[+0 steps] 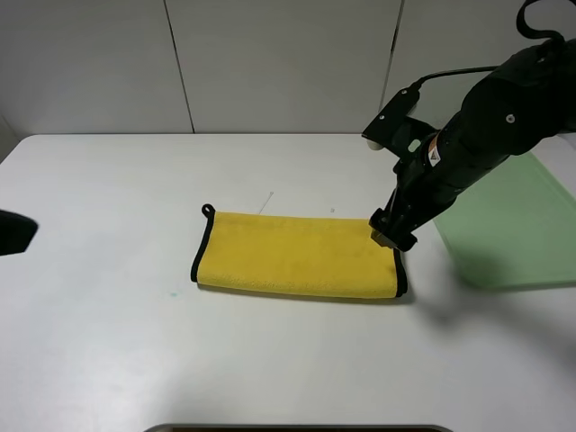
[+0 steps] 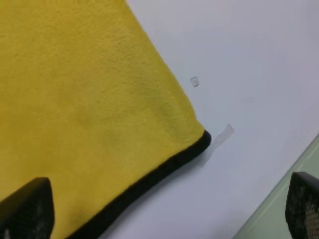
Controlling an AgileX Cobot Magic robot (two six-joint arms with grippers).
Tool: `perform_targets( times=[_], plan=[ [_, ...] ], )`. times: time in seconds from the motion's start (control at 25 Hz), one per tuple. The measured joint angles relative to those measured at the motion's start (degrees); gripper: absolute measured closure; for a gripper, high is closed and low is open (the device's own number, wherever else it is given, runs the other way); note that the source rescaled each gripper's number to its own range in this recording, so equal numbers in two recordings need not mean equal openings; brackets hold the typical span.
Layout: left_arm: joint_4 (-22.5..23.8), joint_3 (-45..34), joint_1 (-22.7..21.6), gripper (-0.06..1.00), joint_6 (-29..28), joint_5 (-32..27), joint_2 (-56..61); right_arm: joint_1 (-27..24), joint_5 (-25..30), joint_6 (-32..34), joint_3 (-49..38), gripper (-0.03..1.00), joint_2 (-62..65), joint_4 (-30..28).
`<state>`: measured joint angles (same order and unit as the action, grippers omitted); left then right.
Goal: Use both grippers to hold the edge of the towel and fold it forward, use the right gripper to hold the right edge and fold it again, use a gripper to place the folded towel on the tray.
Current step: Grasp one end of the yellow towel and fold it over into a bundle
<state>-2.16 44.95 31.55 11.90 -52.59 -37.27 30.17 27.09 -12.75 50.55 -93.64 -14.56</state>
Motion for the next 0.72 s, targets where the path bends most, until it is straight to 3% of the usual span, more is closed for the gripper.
perform_targets(
  times=[0.52,0.72],
  plan=[
    [0.0,-14.8,0.0,-0.05,-11.5,-5.4,31.0,0.0,0.0,0.1,0.0,-0.03,0.0,3.2],
    [3.6,-16.8,0.0,-0.05,-16.4,-7.7,35.5,0.0,0.0,0.1,0.0,-0.03,0.0,4.2]
  ],
)
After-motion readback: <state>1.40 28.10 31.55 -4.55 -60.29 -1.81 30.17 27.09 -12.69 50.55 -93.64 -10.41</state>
